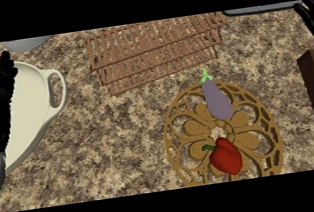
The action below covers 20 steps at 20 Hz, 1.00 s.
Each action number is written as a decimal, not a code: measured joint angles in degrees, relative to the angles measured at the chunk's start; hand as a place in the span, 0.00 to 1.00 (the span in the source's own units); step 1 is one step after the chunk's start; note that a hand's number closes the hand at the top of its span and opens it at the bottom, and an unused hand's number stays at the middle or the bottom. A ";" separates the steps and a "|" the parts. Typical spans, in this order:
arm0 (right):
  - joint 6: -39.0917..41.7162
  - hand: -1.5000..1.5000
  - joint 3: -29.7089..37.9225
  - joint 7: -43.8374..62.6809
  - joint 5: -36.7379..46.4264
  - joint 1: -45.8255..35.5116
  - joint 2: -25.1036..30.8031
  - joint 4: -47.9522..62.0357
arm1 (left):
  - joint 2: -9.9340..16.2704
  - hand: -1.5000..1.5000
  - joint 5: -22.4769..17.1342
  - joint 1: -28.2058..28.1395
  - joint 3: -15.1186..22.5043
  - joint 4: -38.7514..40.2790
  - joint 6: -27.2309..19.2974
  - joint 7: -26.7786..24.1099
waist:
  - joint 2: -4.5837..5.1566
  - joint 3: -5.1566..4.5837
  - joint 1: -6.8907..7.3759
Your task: Pick the bell pepper from the placemat and place it in the tiered shelf
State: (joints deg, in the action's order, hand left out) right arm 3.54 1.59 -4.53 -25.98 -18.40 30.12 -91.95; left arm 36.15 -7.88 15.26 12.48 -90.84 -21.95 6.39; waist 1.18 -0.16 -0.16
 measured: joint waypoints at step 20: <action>-2.41 0.00 -8.24 6.18 17.13 18.25 4.43 -7.48 | -10.87 0.50 -5.27 -12.58 6.87 9.21 11.16 -6.13 | -1.53 0.35 -0.55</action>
State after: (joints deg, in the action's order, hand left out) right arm 1.13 -6.65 1.65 -8.85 -0.16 34.55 -99.43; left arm 25.29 -13.16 2.68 19.35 -81.62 -10.80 0.26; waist -0.35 0.19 -0.71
